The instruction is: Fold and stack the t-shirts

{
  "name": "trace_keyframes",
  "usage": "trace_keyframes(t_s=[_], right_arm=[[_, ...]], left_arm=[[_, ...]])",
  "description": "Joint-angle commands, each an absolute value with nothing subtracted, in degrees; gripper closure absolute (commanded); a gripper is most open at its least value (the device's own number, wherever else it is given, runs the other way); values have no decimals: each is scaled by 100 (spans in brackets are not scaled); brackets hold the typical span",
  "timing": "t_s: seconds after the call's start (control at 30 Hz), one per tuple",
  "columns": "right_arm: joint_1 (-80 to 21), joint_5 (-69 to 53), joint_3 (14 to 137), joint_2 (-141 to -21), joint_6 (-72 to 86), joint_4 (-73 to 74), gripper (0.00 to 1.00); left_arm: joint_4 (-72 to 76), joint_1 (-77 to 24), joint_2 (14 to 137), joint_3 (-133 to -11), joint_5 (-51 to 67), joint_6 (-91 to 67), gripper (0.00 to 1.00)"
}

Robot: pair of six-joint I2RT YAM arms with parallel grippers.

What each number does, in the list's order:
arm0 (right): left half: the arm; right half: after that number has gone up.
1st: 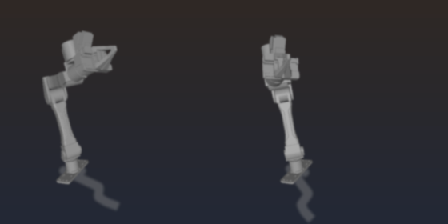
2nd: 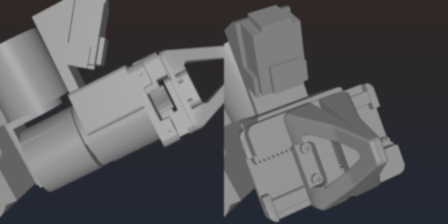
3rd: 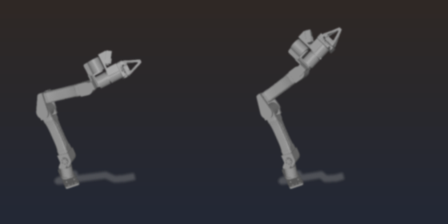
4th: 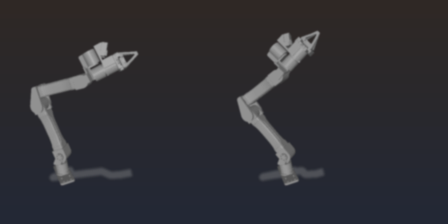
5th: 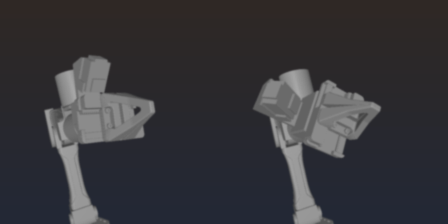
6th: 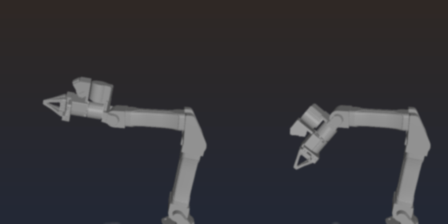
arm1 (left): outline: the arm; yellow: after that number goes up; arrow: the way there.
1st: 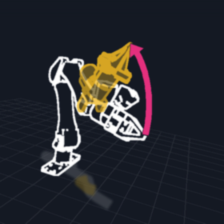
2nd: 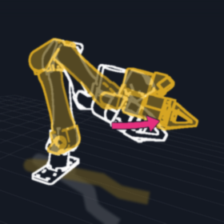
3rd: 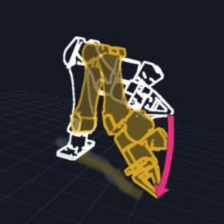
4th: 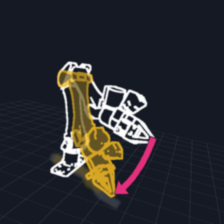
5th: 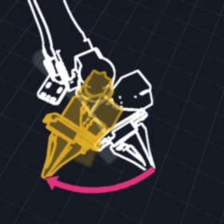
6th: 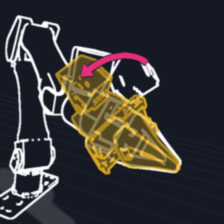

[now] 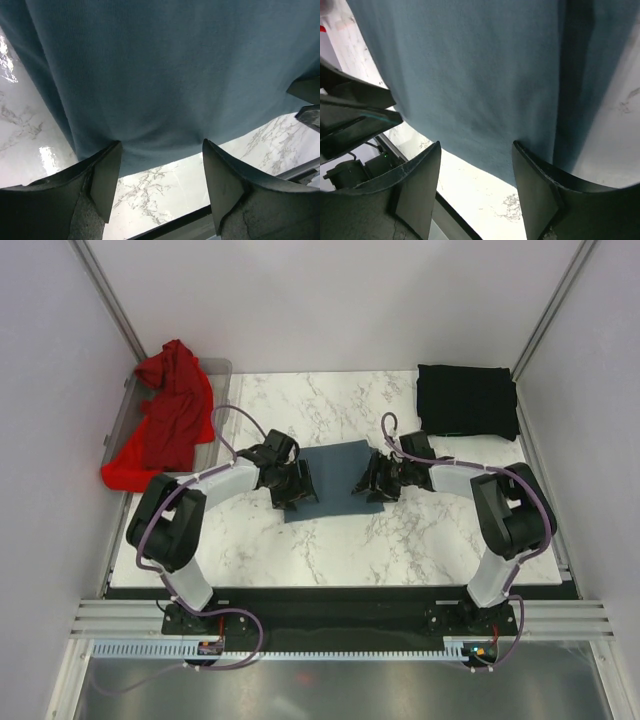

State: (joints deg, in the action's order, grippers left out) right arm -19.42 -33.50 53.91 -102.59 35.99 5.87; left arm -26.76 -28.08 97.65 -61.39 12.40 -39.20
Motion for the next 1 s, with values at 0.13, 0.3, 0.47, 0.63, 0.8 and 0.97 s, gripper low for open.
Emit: trace_keyframes(t_s=[0.13, 0.3, 0.47, 0.63, 0.8, 0.97], right_arm=[[-1846, -2972, 4160, -9529, 3577, 79, 33], [-1898, -2567, 3648, -8360, 3718, 500, 33], [-1907, -2233, 4296, -7507, 3421, 1598, 27], [-1907, -1916, 5114, -7663, 3033, 2127, 15], [-1767, -1688, 5738, -8585, 2611, 2250, 14], [-1626, -1670, 6670, -9735, 2391, 2215, 15]], left_arm=[[-2354, -2760, 9782, -5678, 653, -3622, 28], [-2890, -2742, 9423, -5774, 54, -3323, 28], [-3864, -2751, 8878, -6589, 70, -2997, 25], [-4499, -2760, 8060, -7058, 272, -2892, 22], [-4983, -2751, 6702, -6637, 203, -2760, 22], [-4887, -2751, 5319, -5644, 79, -2778, 21]])
